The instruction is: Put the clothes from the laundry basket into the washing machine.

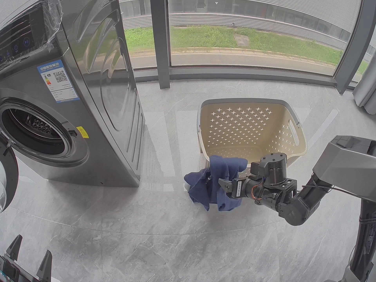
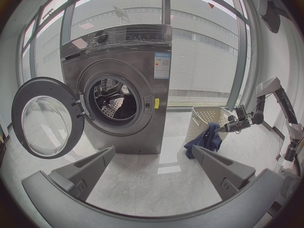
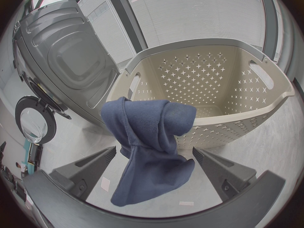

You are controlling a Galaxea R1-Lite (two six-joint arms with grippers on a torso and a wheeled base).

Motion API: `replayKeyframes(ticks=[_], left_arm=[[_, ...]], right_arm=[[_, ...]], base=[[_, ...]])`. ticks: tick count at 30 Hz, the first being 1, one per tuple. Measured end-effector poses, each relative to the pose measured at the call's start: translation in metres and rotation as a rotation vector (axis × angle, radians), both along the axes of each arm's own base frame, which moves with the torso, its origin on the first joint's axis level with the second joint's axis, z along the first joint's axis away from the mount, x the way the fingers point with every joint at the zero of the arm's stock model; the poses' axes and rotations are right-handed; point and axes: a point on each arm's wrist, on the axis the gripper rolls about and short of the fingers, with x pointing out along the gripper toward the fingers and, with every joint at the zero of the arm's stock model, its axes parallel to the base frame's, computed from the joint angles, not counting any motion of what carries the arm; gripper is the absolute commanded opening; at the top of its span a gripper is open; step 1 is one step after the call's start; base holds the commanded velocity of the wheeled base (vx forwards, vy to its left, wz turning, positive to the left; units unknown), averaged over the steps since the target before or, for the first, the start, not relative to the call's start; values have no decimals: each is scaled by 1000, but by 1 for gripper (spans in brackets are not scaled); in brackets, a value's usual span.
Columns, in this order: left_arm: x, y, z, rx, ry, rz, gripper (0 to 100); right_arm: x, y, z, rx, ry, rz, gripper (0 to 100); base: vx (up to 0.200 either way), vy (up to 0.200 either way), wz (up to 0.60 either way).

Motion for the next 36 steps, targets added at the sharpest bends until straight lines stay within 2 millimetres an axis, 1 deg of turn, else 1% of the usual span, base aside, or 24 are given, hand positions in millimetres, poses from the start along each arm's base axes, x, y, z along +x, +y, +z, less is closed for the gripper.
replayKeyframes(ticks=[5, 6, 10, 14, 18, 23, 27, 31, 36], left_arm=[[0, 0, 0, 0, 0, 1, 100], [0, 0, 0, 0, 0, 1, 100], [0, 0, 0, -1, 0, 0, 100], [0, 0, 0, -2, 0, 1, 100], [0, 0, 0, -5, 1, 1, 100], [0, 0, 0, -6, 1, 1, 100], [0, 0, 0, -6, 1, 2, 100], [0, 0, 0, -6, 0, 1, 100], [0, 0, 0, -5, 1, 1, 100]], right_arm=[[13, 7, -4, 7, -22, 4, 100], [15, 8, -5, 8, -26, 4, 0], [22, 10, -7, 12, -37, 4, 0], [23, 11, -9, 15, -38, 4, 0], [22, 15, -8, 28, -56, 14, 0], [16, 17, -4, 34, -62, 28, 0], [5, 14, 8, 43, -69, 36, 0], [-10, 8, 26, 55, -86, 42, 0], [-32, -3, 56, 81, -129, 48, 0]], base=[[0, 0, 0], [0, 0, 0], [0, 0, 0], [0, 0, 0], [0, 0, 0], [0, 0, 0], [0, 0, 0], [0, 0, 0], [0, 0, 0]])
